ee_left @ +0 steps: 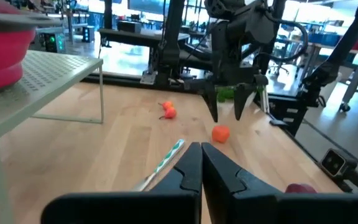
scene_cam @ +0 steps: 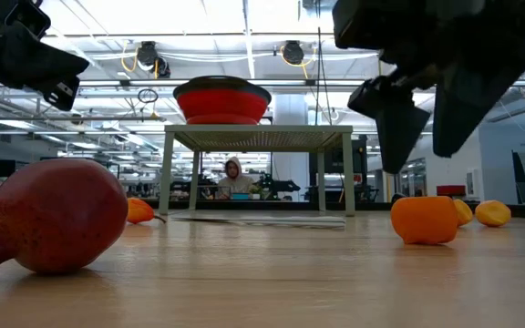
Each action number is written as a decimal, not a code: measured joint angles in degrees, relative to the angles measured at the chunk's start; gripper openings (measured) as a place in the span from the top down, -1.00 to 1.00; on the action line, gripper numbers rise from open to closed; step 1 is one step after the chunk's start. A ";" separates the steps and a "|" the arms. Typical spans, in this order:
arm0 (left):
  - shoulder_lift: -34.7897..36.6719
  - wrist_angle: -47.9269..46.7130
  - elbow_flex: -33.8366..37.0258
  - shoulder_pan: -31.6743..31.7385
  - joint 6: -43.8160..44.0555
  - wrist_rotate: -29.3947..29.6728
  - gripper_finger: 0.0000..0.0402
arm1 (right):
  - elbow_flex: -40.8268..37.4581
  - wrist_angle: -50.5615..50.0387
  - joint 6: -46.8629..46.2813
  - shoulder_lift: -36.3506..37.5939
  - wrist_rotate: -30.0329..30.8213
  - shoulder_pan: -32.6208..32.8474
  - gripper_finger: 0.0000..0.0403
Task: Pick & Place Fruit
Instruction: Put the tangerine into the red strainer bowl
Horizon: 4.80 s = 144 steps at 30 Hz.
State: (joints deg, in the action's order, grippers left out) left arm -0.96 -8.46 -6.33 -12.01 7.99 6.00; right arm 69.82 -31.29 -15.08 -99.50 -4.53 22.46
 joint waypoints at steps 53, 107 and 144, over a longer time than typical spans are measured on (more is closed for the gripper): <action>-0.04 -0.41 0.00 0.00 0.00 7.12 0.89 | -14.69 22.87 11.73 -0.09 -0.22 -0.76 -0.01; -0.04 -2.27 0.00 -0.01 -0.76 2.71 0.89 | 1.79 72.99 3.74 -0.07 4.74 -14.09 0.22; -0.04 -3.14 0.00 -0.02 -0.66 1.49 0.89 | 1.75 73.53 -63.82 -0.07 4.82 -16.87 0.22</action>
State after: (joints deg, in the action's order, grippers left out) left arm -0.99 -11.60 -6.33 -12.03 7.33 7.49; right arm 71.57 42.24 -78.90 -99.57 0.29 5.58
